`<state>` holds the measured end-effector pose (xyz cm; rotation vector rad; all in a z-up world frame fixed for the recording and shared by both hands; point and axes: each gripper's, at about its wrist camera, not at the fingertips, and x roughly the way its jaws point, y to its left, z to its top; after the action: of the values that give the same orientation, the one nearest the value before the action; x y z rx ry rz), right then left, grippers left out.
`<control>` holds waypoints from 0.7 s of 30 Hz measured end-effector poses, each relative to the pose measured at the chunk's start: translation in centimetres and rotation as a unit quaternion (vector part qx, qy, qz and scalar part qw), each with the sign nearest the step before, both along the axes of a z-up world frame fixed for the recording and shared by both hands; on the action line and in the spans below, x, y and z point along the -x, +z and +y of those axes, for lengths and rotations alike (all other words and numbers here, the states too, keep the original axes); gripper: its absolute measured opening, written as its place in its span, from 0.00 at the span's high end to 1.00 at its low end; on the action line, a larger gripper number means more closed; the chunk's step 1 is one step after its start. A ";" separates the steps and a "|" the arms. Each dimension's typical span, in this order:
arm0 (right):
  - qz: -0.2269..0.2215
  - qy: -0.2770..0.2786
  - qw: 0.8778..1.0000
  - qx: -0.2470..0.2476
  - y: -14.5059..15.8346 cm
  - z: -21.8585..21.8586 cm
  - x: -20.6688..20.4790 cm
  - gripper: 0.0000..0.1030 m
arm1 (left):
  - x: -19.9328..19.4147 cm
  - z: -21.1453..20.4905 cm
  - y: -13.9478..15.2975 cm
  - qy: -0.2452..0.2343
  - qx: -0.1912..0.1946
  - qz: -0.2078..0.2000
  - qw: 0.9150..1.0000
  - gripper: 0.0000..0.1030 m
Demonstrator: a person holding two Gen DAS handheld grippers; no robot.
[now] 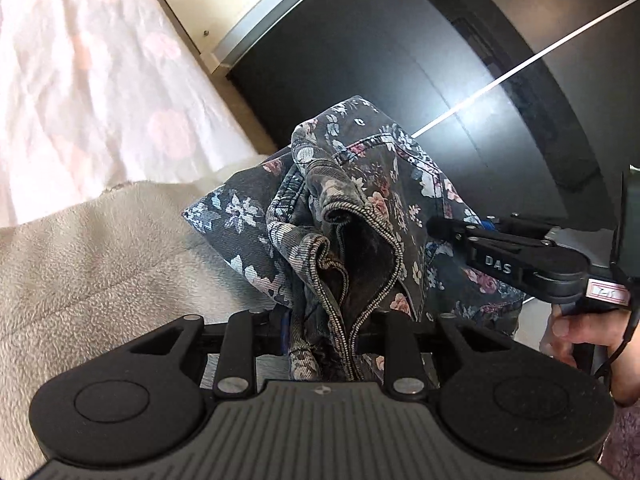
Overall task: Fold clothes
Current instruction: 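Carry the trousers to the beige blanket and open the left gripper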
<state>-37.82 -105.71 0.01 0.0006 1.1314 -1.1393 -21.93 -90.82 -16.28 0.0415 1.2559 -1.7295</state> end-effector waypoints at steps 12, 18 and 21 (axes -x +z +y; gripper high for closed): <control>0.042 -0.048 0.998 0.023 -4.0 -3.5 0.1 0.64 | -3.8 3.9 2.5 -0.019 0.006 -0.097 0.995 0.51; -0.052 -0.091 0.994 0.020 -0.1 -2.2 5.0 0.65 | -5.7 5.4 3.7 -0.011 0.001 -0.153 0.988 0.51; -0.129 -0.111 0.985 -0.007 1.3 -0.4 8.6 0.82 | -5.8 5.5 4.1 -0.008 -0.004 -0.161 0.987 0.51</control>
<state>-46.46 -106.13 1.32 0.2828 0.9226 -1.2872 -16.08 -85.28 -12.22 0.3230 1.0249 -1.6530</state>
